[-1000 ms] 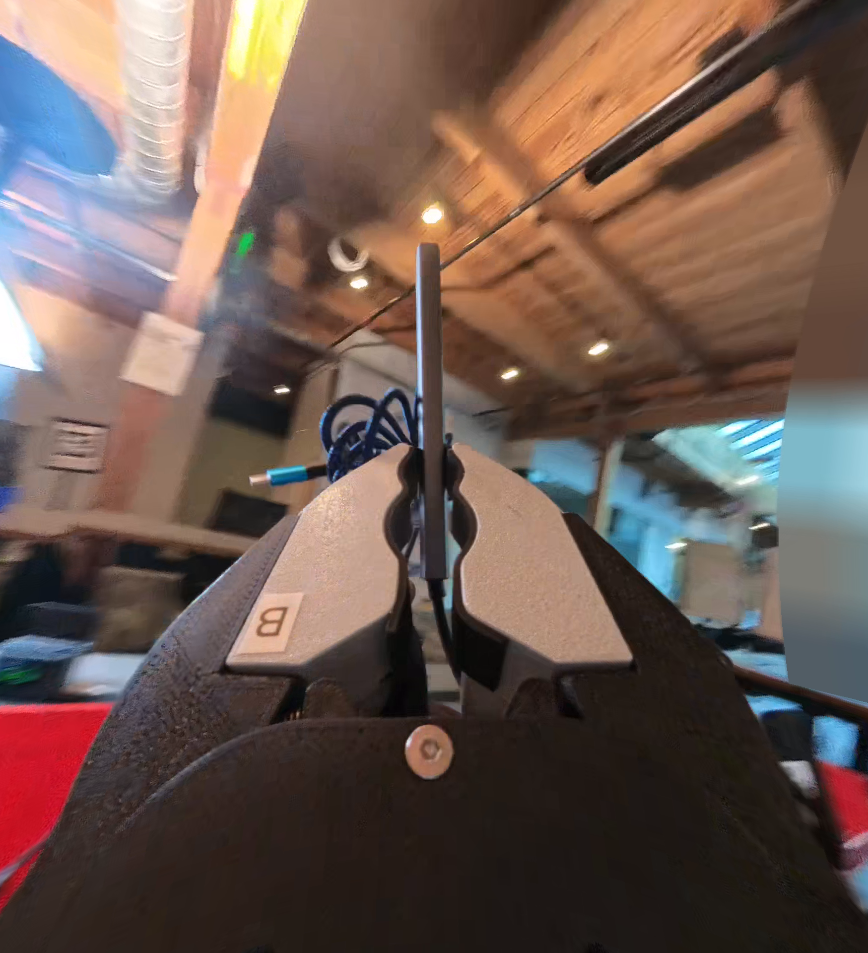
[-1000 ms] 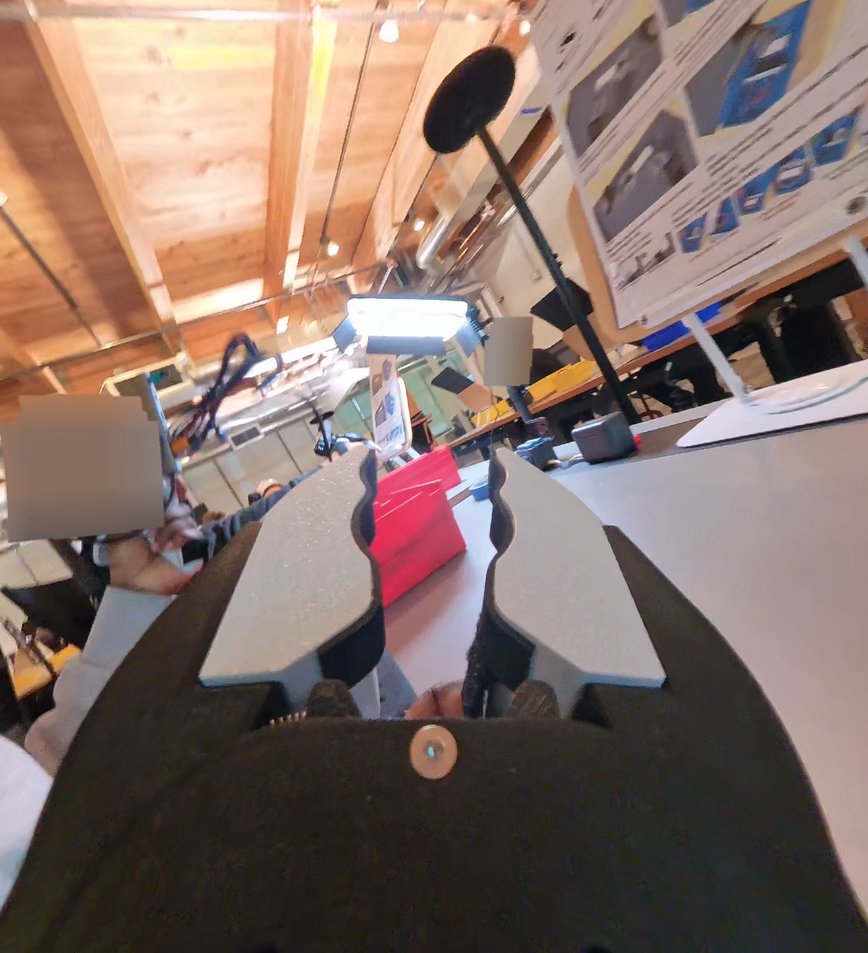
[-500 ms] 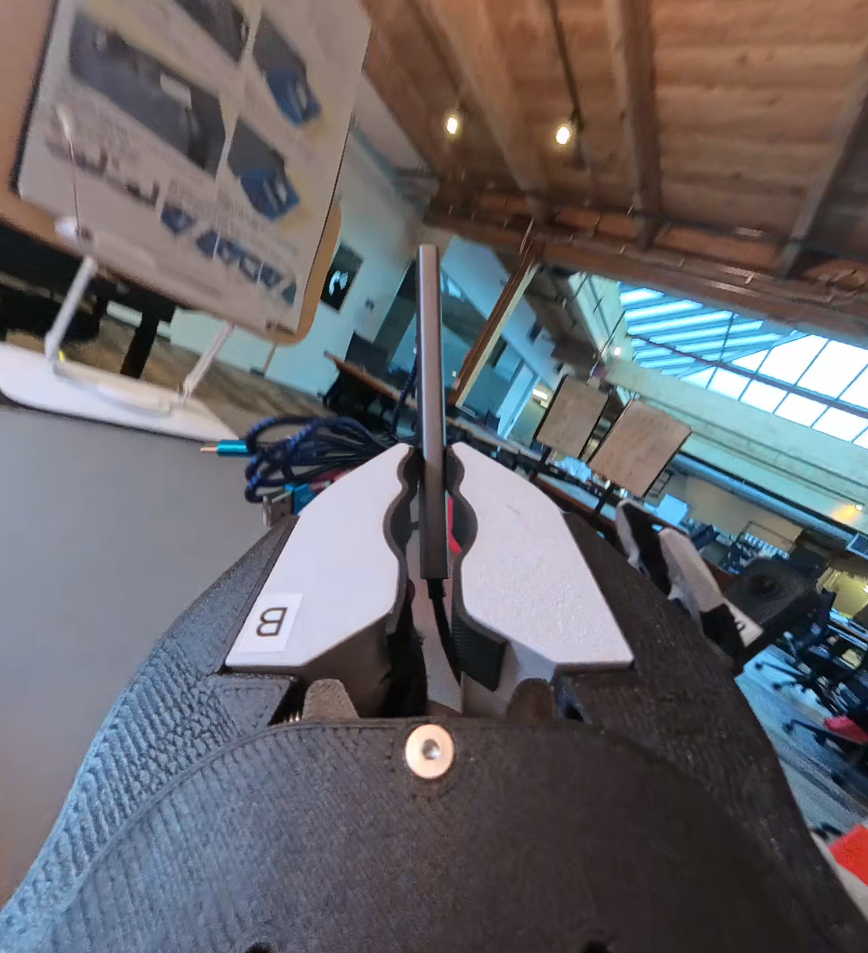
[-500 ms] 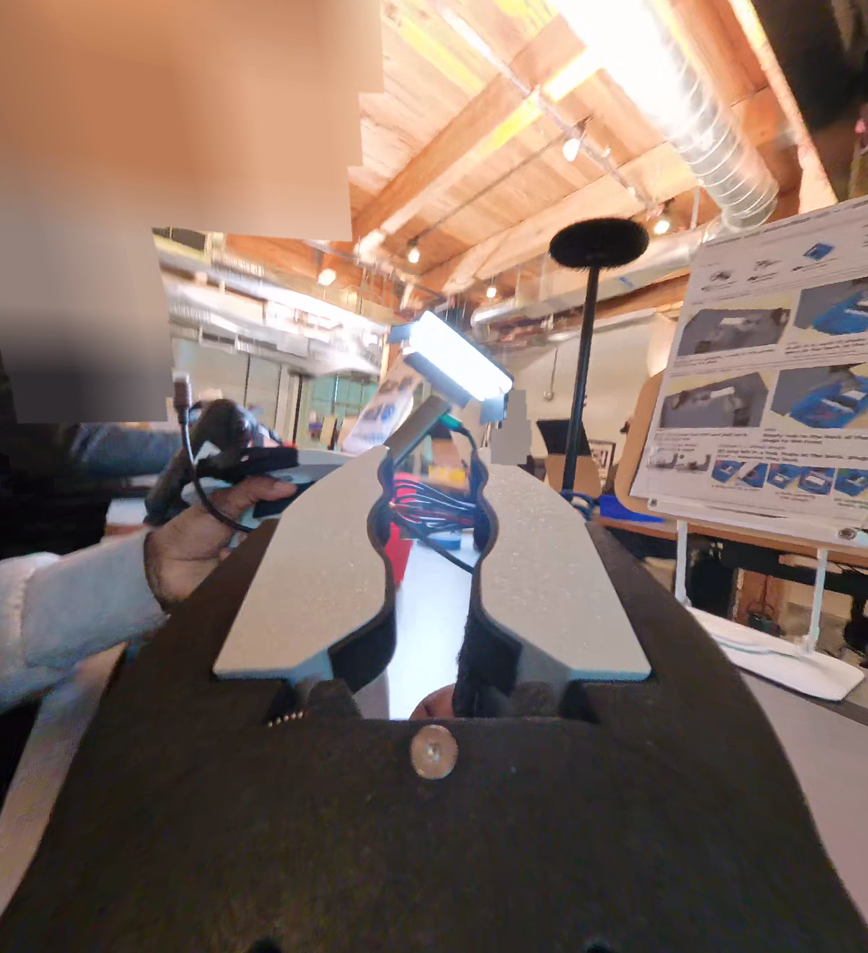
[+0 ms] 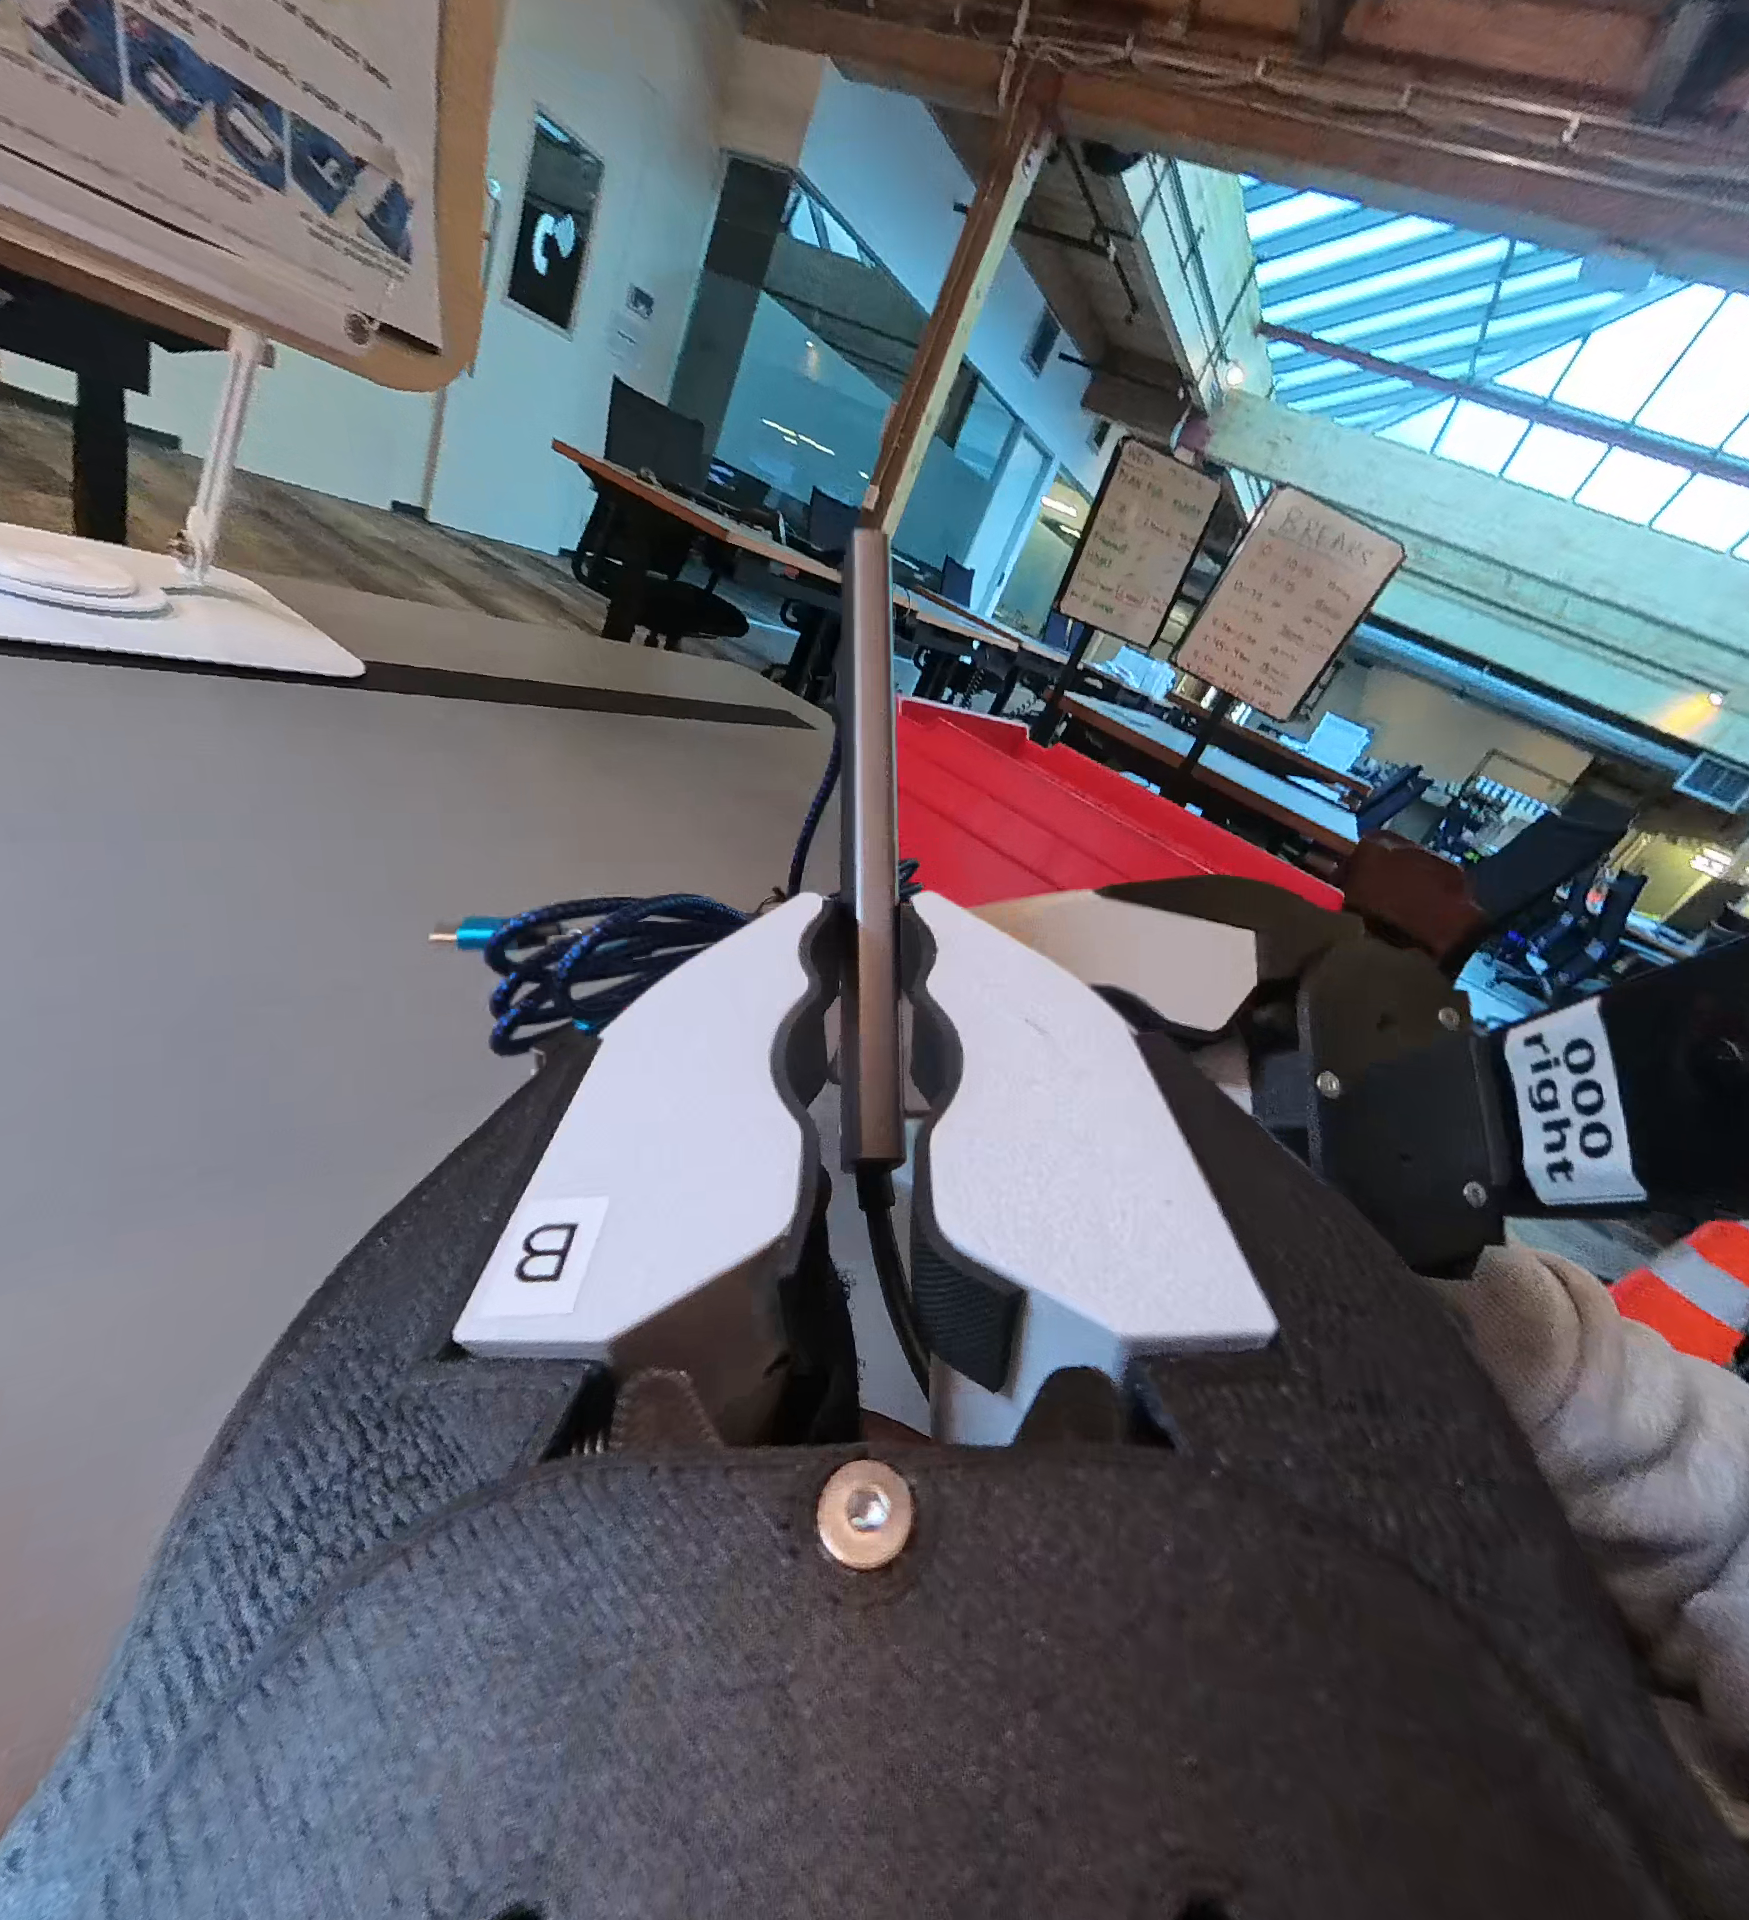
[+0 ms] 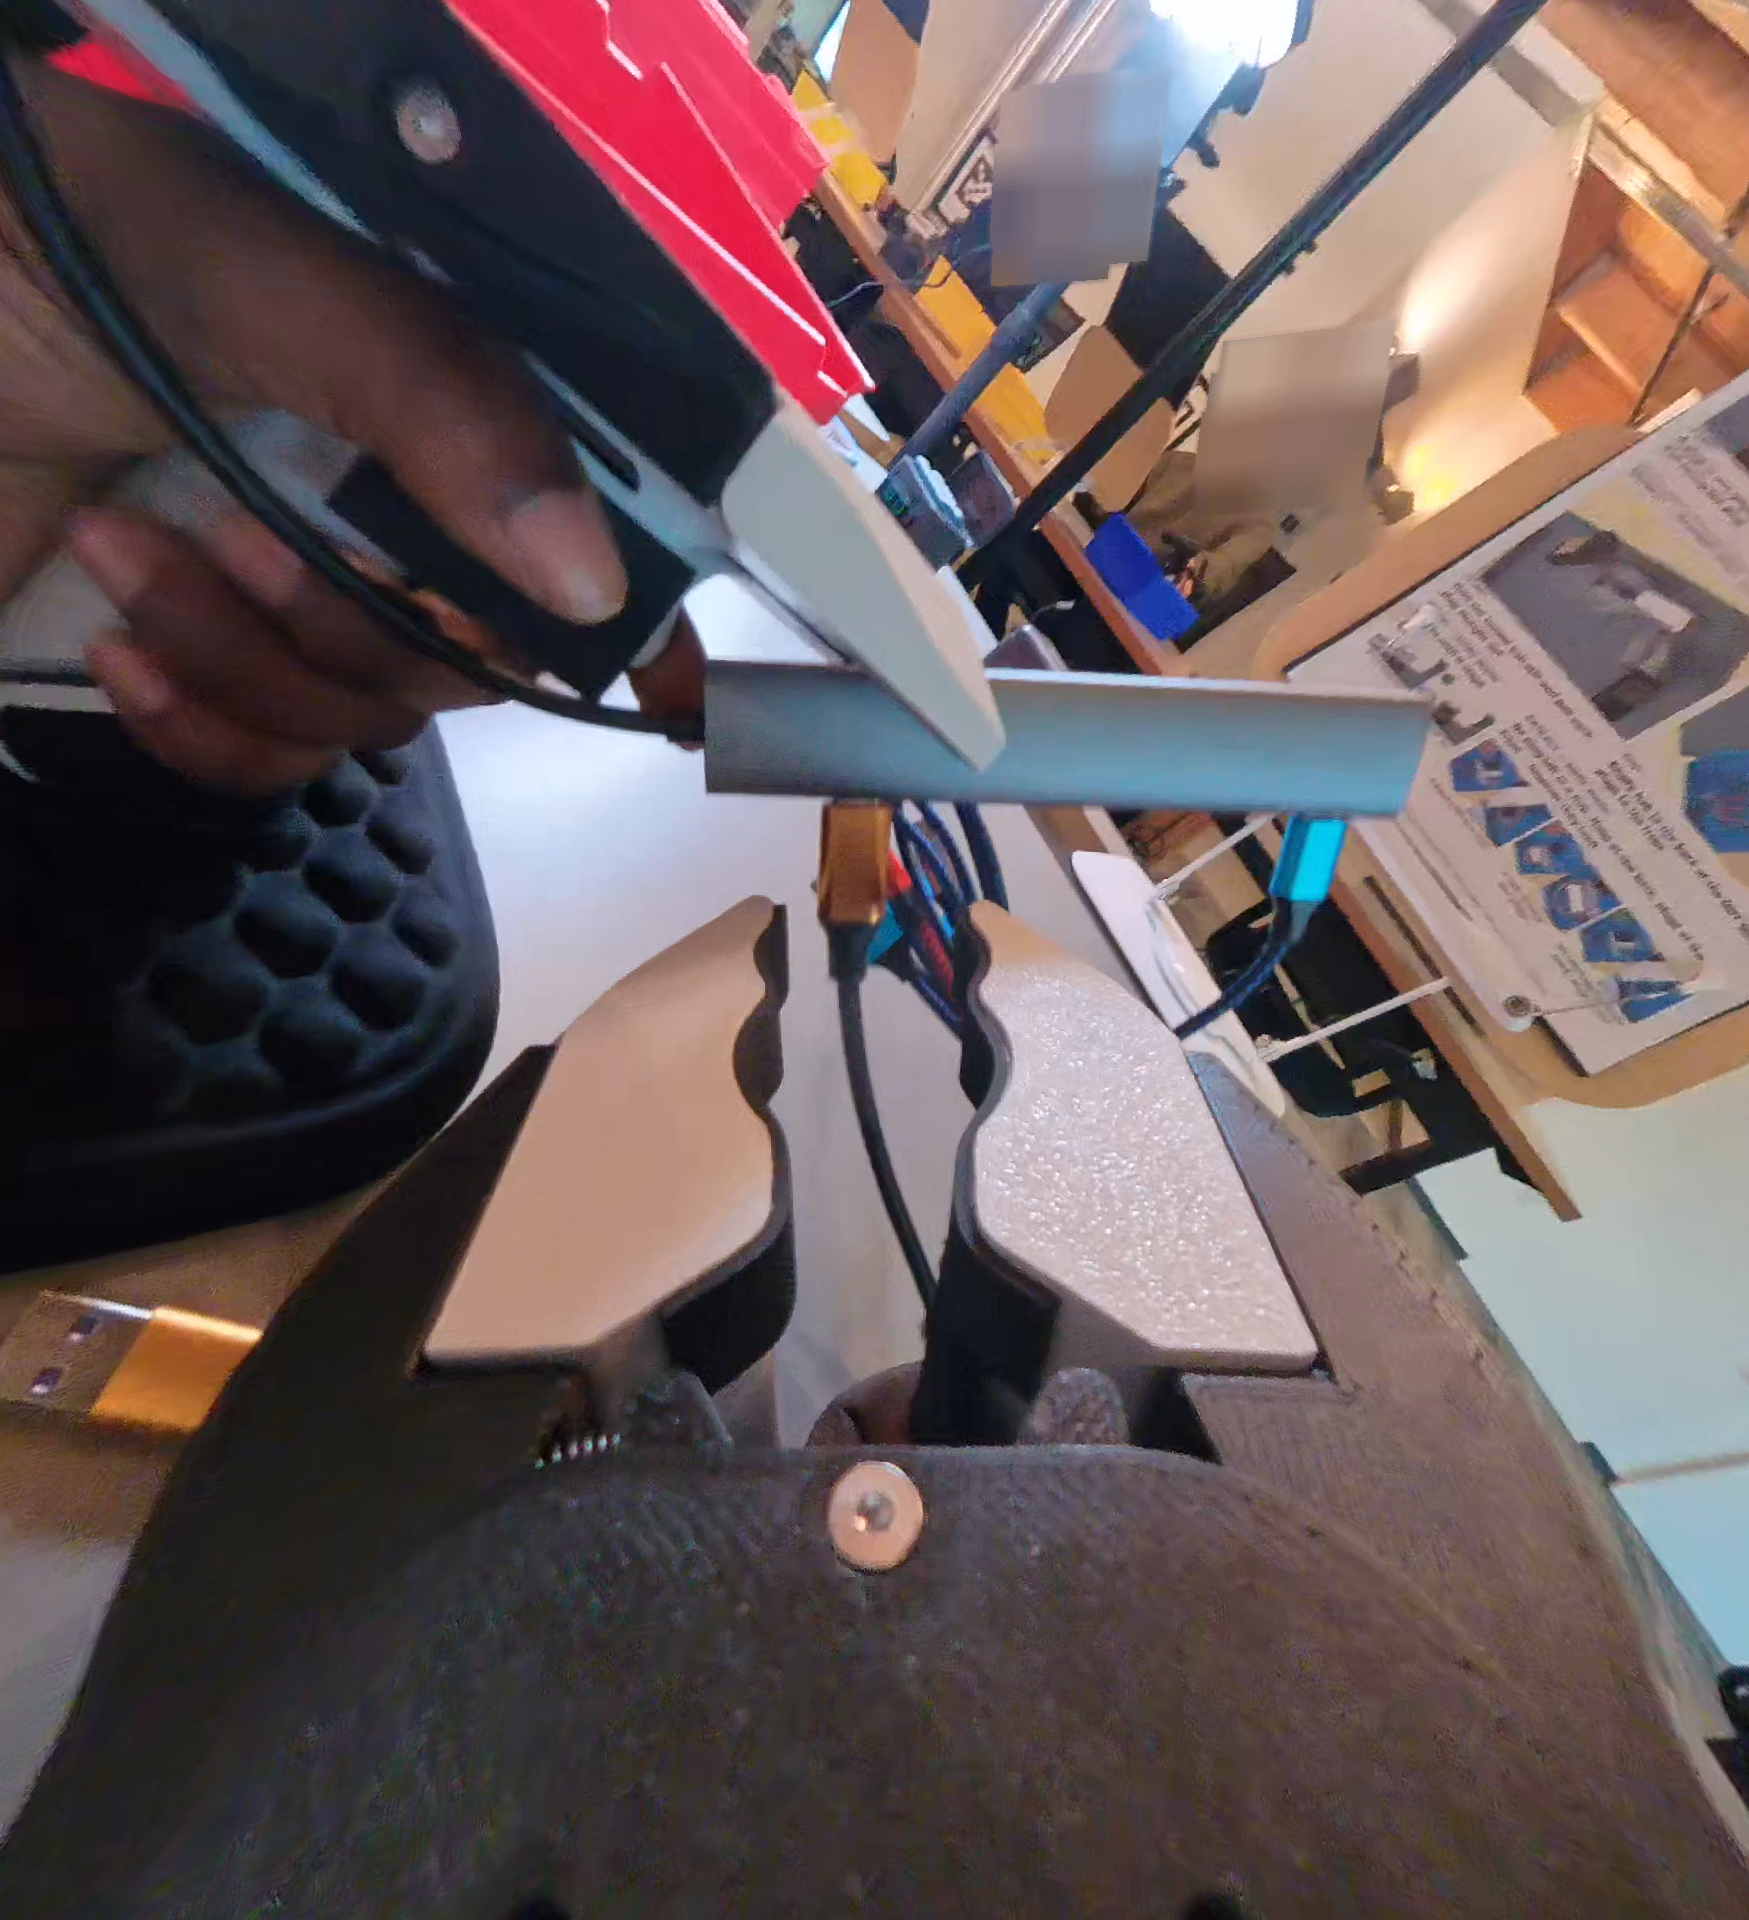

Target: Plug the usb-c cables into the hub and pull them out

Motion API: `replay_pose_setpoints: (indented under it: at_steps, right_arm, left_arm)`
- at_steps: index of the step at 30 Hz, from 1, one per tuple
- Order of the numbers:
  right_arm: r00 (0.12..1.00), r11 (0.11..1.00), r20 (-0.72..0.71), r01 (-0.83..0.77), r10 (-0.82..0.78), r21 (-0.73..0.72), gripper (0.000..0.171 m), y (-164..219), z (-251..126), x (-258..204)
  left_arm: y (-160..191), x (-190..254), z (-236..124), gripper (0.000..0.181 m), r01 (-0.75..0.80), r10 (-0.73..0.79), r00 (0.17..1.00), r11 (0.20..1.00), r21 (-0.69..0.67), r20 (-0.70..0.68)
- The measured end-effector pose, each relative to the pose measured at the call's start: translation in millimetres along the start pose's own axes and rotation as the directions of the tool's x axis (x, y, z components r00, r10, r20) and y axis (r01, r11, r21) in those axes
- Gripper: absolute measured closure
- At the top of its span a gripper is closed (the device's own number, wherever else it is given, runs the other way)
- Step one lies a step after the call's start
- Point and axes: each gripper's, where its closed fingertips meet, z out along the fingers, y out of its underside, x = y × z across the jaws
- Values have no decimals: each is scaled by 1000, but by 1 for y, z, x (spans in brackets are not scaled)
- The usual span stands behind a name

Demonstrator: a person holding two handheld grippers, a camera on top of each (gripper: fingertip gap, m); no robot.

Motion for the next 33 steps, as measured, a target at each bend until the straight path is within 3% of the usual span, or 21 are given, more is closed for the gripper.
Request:
replay_pose_setpoints:
  at_steps: [4,6,11,15,20,22,25,33]
  right_arm:
    - [995,994,52,-90,87,64,147,-15,1,-9]
    - [994,993,3,-108,108,40,158,-12,4,-4]
    - [995,994,5,-99,99,36,159,-7,1,-4]
    - [994,992,-7,-113,113,59,159,-7,-4,-1]
    - [996,997,-60,-67,70,49,159,-5,-6,3]
    - [996,998,-66,-57,60,40,159,-4,-6,3]
    - [997,999,-65,-42,44,26,159,-2,-5,2]
    - [997,998,-61,-55,54,-5,159,2,3,0]
  left_arm:
    - [3,4,1,170,-12,11,1000,1000,-18,-25]
    - [3,6,1,170,-16,15,999,1000,-19,-38]
    - [9,12,4,168,-26,21,997,998,-64,-74]
    - [14,16,3,151,-50,38,993,993,-104,-110]
    - [22,14,3,142,-125,111,990,977,-176,-86]
    - [23,14,2,144,-142,128,988,972,-186,-84]
    - [25,17,2,167,-169,153,983,967,-188,-96]
    - [24,8,2,171,-191,192,981,967,-170,-10]
